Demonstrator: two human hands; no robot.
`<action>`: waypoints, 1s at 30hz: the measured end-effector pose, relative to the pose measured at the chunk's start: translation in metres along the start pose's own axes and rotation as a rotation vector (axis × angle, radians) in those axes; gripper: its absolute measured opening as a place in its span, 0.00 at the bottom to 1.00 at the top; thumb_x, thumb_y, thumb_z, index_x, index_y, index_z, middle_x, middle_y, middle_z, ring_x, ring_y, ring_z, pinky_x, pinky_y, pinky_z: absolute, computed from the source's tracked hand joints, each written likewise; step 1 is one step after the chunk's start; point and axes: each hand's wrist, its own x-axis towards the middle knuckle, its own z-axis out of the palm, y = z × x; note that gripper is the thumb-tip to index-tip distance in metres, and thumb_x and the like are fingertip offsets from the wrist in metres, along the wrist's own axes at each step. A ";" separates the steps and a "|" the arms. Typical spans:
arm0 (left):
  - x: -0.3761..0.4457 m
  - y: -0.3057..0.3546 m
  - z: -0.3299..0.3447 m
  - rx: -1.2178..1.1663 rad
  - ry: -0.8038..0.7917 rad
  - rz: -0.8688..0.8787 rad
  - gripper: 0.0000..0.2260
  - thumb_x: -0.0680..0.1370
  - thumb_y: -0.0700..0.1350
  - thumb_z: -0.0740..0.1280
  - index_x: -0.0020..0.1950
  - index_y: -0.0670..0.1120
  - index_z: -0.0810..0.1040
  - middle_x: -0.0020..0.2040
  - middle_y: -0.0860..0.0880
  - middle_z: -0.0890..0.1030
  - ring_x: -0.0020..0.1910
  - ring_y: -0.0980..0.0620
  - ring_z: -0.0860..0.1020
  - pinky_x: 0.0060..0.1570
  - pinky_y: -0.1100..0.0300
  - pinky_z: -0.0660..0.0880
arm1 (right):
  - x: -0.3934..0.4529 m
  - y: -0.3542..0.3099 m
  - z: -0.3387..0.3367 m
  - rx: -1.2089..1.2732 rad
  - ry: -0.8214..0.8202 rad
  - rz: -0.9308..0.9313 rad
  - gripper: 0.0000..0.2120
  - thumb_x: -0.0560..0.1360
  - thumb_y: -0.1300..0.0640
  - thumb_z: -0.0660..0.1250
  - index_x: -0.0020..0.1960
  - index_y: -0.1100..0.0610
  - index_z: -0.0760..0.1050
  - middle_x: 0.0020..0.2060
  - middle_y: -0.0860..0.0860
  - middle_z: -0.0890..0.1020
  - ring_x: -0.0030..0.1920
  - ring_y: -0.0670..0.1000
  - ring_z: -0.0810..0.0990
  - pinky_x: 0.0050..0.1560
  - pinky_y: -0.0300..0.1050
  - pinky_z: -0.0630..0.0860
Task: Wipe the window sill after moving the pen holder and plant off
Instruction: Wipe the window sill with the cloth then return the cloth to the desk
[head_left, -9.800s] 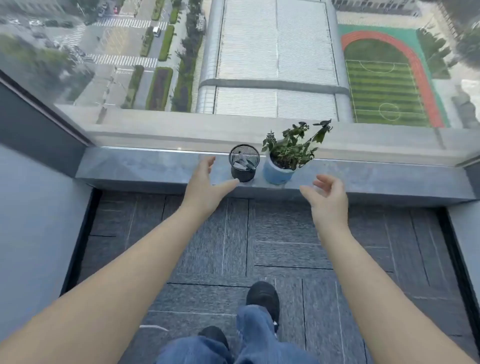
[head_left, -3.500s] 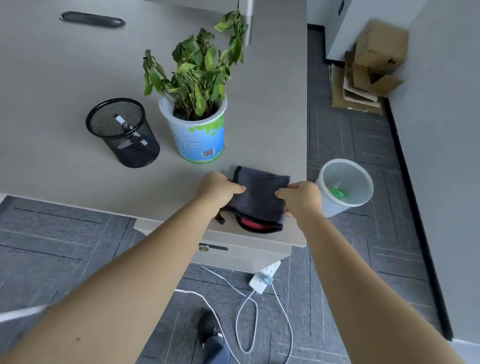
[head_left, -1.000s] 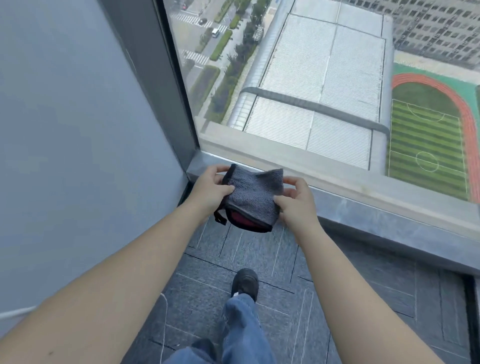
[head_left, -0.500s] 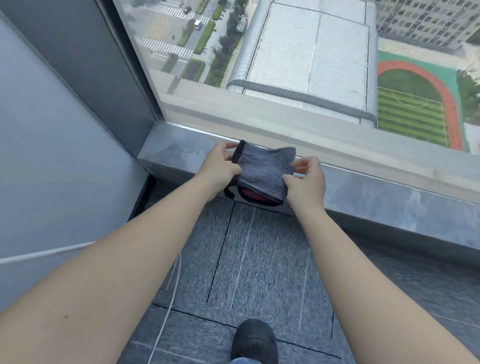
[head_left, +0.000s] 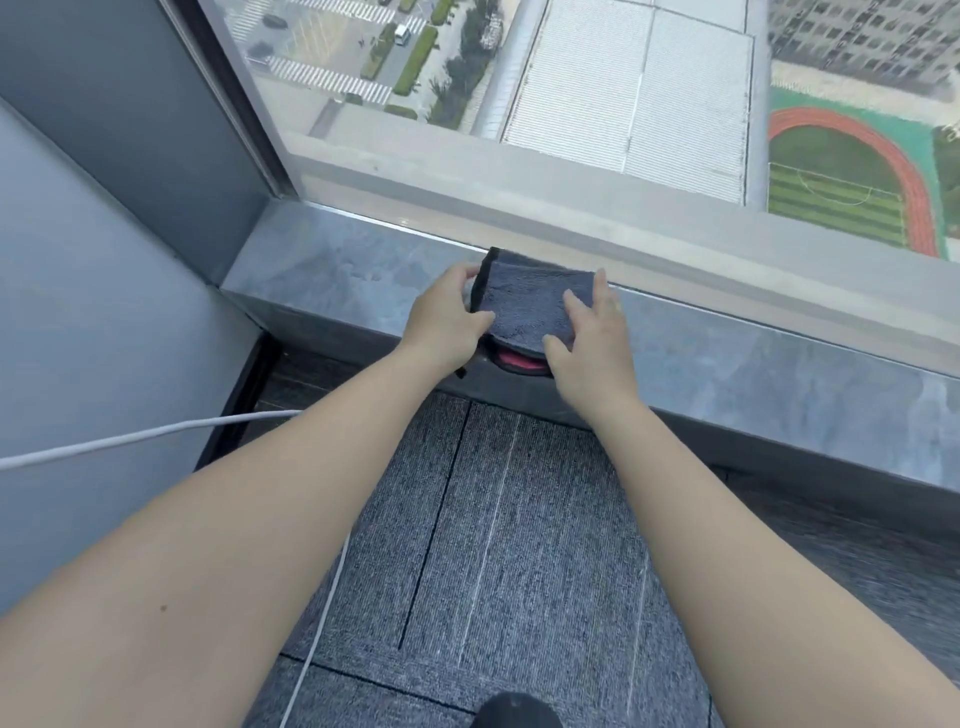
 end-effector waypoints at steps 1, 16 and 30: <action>-0.001 -0.003 -0.002 0.058 0.021 0.020 0.20 0.76 0.39 0.63 0.68 0.43 0.66 0.68 0.45 0.72 0.66 0.46 0.70 0.59 0.63 0.65 | 0.000 -0.002 0.002 -0.032 0.004 -0.041 0.26 0.78 0.58 0.58 0.74 0.59 0.57 0.77 0.55 0.45 0.77 0.55 0.44 0.75 0.46 0.43; -0.008 -0.070 -0.065 0.467 0.195 -0.105 0.20 0.79 0.45 0.56 0.72 0.45 0.63 0.77 0.44 0.55 0.75 0.42 0.54 0.73 0.48 0.52 | 0.026 -0.046 0.052 -0.408 -0.191 -0.070 0.30 0.78 0.40 0.42 0.75 0.48 0.37 0.76 0.55 0.36 0.75 0.57 0.34 0.73 0.55 0.32; -0.006 -0.101 -0.089 0.481 0.203 -0.110 0.23 0.79 0.43 0.55 0.73 0.39 0.57 0.77 0.39 0.55 0.76 0.43 0.53 0.75 0.53 0.49 | 0.025 -0.074 0.072 -0.417 -0.185 -0.052 0.29 0.79 0.41 0.41 0.75 0.50 0.36 0.76 0.55 0.36 0.76 0.58 0.34 0.73 0.56 0.33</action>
